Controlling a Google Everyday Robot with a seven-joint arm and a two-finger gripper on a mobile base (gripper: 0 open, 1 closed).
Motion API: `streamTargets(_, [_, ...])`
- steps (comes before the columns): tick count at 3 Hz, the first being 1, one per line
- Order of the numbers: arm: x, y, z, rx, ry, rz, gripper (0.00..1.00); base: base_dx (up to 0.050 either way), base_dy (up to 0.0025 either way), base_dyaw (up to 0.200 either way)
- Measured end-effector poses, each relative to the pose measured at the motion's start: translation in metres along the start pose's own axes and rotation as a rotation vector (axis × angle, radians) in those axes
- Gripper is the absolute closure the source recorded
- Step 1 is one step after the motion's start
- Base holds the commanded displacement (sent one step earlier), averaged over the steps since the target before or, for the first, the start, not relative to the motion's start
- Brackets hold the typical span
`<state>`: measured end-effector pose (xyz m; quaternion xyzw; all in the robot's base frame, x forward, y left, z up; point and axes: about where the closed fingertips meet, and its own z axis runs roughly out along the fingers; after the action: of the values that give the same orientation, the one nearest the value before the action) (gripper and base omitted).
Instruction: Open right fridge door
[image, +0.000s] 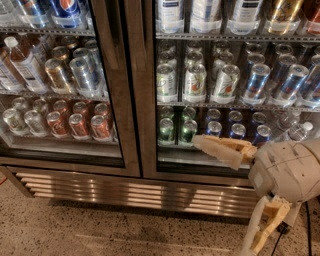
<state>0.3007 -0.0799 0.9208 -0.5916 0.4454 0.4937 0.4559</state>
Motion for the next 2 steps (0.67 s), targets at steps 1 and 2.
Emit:
streamTargets(1, [-0.076,0.018,0.019,0.020,0.039,-0.111,0.00,0.000,0.00000,0.000])
streamTargets(2, [-0.107,0.025,0.030,0.025,0.065,-0.157,0.00,0.000,0.00000,0.000])
